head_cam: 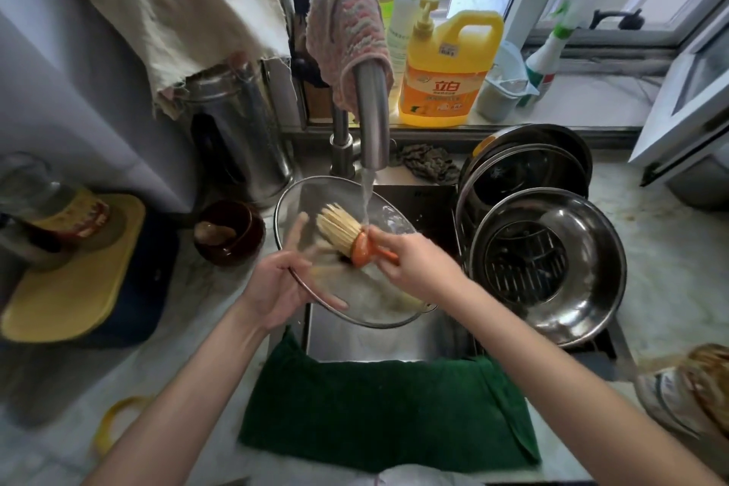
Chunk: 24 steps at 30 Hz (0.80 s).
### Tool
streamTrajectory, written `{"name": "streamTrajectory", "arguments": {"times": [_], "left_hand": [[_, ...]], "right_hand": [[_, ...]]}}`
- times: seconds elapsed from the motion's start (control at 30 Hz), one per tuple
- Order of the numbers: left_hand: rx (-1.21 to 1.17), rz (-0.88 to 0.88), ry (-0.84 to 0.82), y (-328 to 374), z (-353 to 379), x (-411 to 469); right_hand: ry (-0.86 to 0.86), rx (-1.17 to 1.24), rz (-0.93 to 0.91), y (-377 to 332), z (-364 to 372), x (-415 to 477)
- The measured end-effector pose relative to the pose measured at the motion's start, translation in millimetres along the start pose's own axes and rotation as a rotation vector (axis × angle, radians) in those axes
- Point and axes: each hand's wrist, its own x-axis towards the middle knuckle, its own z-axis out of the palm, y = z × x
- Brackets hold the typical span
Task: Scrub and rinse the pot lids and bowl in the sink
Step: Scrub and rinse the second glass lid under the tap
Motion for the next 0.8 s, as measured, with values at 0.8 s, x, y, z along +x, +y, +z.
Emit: {"name": "streamTrajectory", "arguments": {"times": [0.8], "left_hand": [[0.081,0.144,0.146,-7.9,-11.1,-4.4]], "right_hand": [[-0.037,-0.198,0.157,37.7,17.6,21.8]]}}
